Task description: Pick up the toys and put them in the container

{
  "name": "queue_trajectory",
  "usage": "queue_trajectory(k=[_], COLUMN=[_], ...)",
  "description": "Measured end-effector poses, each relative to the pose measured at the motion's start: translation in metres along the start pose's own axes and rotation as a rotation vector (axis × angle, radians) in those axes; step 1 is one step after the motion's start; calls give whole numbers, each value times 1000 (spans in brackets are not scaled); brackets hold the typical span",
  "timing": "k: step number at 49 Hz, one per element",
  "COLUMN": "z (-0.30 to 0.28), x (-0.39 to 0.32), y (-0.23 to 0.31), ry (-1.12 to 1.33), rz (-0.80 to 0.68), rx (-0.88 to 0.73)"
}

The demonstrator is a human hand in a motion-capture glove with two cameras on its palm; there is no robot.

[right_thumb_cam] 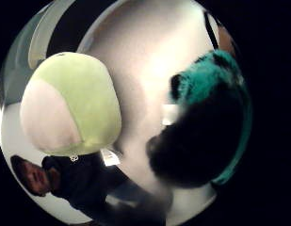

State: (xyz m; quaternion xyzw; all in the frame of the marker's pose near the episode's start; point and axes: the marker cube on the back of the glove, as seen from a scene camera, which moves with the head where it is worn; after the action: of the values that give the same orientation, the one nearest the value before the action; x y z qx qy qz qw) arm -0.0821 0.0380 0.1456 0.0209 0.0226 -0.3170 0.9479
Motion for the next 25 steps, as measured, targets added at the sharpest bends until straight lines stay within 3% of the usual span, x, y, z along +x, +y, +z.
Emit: queue_trajectory(k=[9, 17, 25], z=[-44, -156, -234], x=[-11, -55, -108], y=[-20, -52, -115], ry=[-68, -117, -255], rz=[67, 61, -34], rx=[214, 474, 540])
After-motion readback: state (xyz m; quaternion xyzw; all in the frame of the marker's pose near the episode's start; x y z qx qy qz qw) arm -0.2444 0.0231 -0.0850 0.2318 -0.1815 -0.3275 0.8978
